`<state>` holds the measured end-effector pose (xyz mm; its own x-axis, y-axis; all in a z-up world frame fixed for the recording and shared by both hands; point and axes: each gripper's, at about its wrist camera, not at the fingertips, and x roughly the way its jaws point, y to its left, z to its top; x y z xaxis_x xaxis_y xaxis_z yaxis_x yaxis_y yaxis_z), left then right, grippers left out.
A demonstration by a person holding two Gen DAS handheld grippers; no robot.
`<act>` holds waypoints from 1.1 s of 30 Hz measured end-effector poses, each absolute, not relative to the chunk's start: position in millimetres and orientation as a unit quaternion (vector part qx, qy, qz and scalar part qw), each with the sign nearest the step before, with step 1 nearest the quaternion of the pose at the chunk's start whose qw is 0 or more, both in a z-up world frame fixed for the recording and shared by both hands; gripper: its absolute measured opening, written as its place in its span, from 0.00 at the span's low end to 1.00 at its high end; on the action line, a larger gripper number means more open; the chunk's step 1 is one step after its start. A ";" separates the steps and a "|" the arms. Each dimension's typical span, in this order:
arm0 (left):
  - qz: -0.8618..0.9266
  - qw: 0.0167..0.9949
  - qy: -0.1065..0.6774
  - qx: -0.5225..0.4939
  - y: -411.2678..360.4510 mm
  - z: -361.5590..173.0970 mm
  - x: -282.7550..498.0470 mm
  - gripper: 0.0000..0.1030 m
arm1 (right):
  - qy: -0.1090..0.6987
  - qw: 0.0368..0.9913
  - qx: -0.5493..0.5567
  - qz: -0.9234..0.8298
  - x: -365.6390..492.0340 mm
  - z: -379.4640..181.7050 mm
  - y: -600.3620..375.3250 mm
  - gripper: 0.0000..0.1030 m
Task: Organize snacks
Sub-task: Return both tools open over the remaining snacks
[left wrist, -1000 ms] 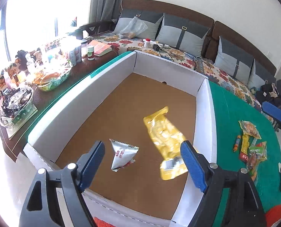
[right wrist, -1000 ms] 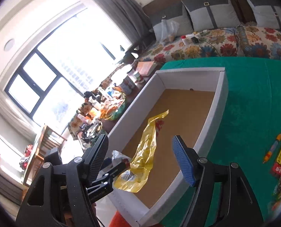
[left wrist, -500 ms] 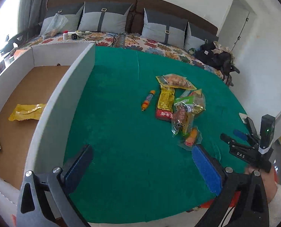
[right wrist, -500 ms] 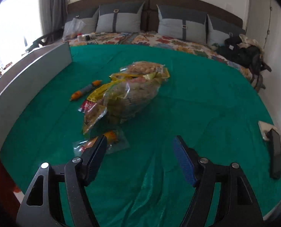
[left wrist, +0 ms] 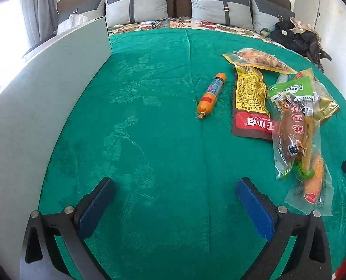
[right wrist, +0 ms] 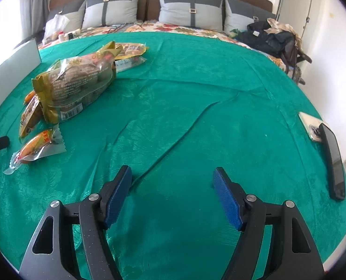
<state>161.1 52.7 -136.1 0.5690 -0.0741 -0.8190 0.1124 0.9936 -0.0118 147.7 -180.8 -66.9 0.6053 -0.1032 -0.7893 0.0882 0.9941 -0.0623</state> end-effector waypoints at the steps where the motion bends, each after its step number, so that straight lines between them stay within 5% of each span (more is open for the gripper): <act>1: -0.053 0.886 0.459 0.021 54.0 -136.7 162.5 1.00 | 0.440 0.897 -0.007 -0.052 148.3 -66.7 -179.9 0.76; 33: -0.053 0.888 0.456 0.020 54.8 -137.8 160.7 1.00 | 0.447 0.892 0.036 -0.056 155.4 -71.9 -191.0 0.87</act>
<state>160.7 54.8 -137.8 0.5790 -0.0762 -0.8117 0.1131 0.9935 -0.0126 155.4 -191.0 -71.9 0.5937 -0.0680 -0.8018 0.1317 0.9912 0.0134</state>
